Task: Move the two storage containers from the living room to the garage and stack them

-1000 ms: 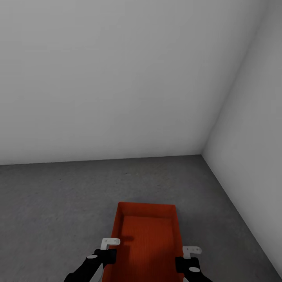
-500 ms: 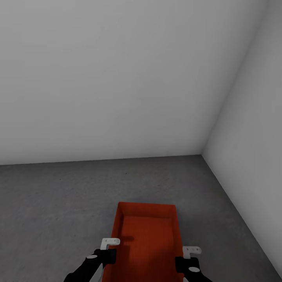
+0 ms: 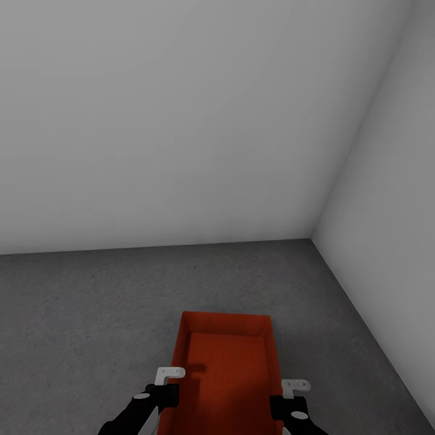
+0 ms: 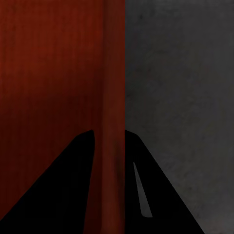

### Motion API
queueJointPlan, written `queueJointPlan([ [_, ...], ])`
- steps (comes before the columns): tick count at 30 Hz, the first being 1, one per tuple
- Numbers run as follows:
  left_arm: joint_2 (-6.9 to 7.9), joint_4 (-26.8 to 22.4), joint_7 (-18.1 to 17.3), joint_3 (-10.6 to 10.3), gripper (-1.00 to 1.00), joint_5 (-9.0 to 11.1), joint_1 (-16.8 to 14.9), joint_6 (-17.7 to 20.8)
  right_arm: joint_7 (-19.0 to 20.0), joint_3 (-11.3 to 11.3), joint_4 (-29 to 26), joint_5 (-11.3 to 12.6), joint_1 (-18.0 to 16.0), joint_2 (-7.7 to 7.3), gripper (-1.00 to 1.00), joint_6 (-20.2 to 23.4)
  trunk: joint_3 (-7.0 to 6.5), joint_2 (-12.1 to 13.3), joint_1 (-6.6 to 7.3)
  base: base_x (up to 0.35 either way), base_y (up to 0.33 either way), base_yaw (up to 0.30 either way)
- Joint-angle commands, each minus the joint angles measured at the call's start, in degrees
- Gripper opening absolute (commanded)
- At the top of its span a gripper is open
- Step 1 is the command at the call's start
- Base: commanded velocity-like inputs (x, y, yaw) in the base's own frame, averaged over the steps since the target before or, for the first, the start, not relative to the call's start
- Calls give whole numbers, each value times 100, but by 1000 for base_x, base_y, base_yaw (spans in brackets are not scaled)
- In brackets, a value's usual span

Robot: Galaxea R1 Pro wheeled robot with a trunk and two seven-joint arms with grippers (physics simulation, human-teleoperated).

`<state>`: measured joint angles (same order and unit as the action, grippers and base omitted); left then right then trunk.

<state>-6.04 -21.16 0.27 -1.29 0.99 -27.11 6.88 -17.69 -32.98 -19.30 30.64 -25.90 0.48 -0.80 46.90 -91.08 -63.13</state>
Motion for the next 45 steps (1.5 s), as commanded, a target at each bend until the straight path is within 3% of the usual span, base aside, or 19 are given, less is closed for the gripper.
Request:
queueJointPlan([
  [1, 7, -19, 105, 111, -100, -82, -5, 37, -49, -7, 40, 12, -2, -110, -100, -16, 4, -2, 0, 0, 0, 0],
  [8, 7, -19, 105, 103, -100, -83, -5, 41, -50, -12, 40, 12, -2, -106, -100, -24, 4, -2, 0, 0, 0, 0],
  [9, 7, -19, 105, 103, 100, -82, -5, 45, -50, -10, 40, 12, -2, -107, -100, -24, 4, -2, 0, 0, 0, 0],
  [10, 7, -18, 107, 101, 100, -84, -5, 48, -53, -10, 40, 12, -2, -107, 100, -25, 4, -2, 0, 0, 0, 0],
  [45, 7, -19, 87, 109, 100, -80, -5, 69, -50, -7, 32, 13, -2, -110, 100, 2, -1, 38, 22, 0, 0, 0],
])
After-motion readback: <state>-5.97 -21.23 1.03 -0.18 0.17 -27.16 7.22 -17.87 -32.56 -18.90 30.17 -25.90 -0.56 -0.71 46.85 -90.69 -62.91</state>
